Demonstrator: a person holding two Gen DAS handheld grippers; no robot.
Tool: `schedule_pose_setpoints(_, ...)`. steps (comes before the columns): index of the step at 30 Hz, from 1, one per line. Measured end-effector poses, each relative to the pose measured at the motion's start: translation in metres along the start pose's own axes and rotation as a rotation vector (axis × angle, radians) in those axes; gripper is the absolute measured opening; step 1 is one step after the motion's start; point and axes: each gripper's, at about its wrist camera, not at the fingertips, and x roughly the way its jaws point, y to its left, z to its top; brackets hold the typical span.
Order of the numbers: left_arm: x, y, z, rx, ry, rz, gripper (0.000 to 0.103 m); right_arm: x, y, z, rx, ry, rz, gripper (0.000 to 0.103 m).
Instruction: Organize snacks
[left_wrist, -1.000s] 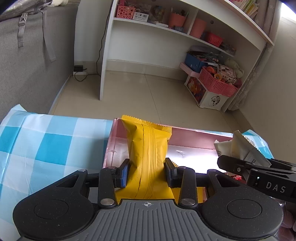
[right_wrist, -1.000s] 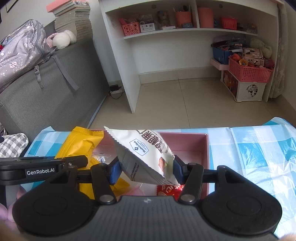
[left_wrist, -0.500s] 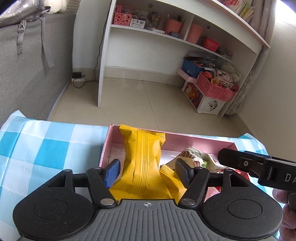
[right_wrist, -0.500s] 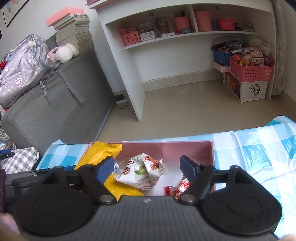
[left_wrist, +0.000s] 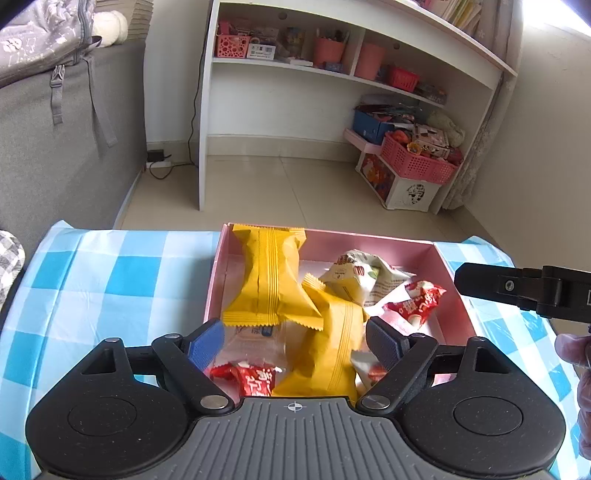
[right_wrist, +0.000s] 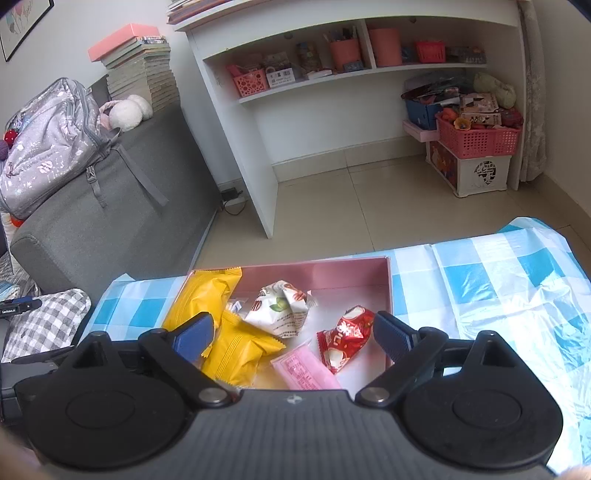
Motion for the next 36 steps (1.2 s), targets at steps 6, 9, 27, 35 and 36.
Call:
schedule_pose_setpoints(6,-0.030,-0.006,-0.018,0.032,0.000,0.008,0.088,-0.021,0.005,-0.014,-0.009,0.005,-0.005,0.098)
schedule_pose_setpoints(9,-0.041,-0.005,-0.029,0.026,0.007,0.005,0.089,-0.029,0.009,-0.021,-0.024,0.006,-0.003,0.099)
schedule_pose_setpoints(27,-0.077,0.021,-0.094,0.017,0.034,-0.016,0.092,-0.051,0.027,-0.068,-0.104,0.025,0.028,0.103)
schedule_pose_setpoints(35,-0.065,0.022,-0.116,0.132,0.035,-0.026,0.092,-0.044,0.030,-0.091,-0.223,0.053,0.036,0.103)
schedule_pose_setpoints(36,-0.061,0.023,-0.119,0.144,0.041,-0.031,0.092,-0.041,0.030,-0.096,-0.245,0.068,0.037,0.103)
